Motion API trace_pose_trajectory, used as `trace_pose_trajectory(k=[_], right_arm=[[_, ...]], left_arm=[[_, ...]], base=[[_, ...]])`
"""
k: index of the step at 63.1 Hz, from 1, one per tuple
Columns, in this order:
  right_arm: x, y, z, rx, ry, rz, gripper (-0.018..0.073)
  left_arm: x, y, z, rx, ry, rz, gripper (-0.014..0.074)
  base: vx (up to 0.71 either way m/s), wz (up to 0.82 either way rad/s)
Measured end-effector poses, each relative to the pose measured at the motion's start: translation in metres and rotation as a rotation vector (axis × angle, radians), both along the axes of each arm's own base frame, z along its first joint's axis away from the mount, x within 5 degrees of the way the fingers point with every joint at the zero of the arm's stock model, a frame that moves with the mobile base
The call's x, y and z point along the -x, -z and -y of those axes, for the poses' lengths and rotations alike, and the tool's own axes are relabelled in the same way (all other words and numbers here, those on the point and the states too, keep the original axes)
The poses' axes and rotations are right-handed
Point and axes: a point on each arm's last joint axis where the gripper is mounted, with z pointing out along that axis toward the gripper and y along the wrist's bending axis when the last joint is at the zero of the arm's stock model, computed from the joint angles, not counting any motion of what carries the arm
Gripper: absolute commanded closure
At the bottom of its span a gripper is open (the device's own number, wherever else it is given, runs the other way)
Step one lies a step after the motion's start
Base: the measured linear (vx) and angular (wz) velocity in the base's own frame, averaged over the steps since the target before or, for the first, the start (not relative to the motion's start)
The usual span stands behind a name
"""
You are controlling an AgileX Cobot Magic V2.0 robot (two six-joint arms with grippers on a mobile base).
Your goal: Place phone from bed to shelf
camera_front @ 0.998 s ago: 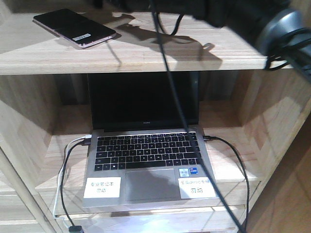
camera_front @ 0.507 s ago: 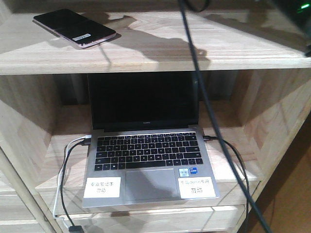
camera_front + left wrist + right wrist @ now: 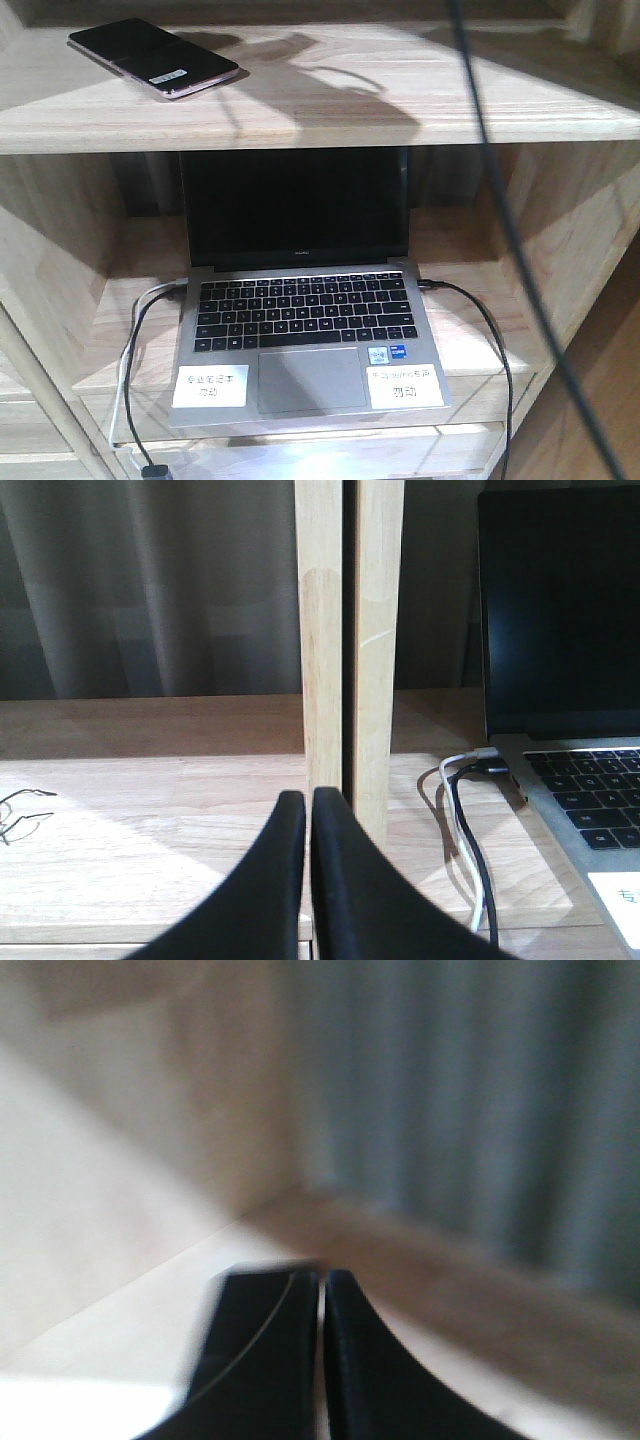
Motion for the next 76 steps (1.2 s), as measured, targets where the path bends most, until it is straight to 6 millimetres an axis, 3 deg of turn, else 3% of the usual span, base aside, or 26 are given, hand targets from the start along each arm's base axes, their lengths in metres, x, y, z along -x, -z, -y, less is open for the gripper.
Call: trace_pose_trajectory(k=[7,17,44,59,76], right_arm=[[0.011,0.021,0.013,-0.021,0.073,0.013,0.0564],[0.043,0.046,0.036,-0.018,0.133,0.025,0.0564],[0.157,0.065,0.098,-0.043,0.150,0.117,0.0564],[0.209,0.105,0.125,-0.051,0.149,0.133,0.0564],[0.243,0.154,0.142,-0.040,0.132,0.114,0.0564]], left_arm=[[0.000,0.000,0.000,0.000,0.000,0.000,0.0595],[0.000,0.000,0.000,0.000,0.000,0.000,0.0595],[0.000,0.000,0.000,0.000,0.000,0.000,0.0595],[0.000,0.000,0.000,0.000,0.000,0.000,0.0595],[0.000,0.000,0.000,0.000,0.000,0.000,0.0595]], base=[[0.00,0.00],[0.00,0.00],[0.00,0.00],[0.00,0.00],[0.00,0.00]])
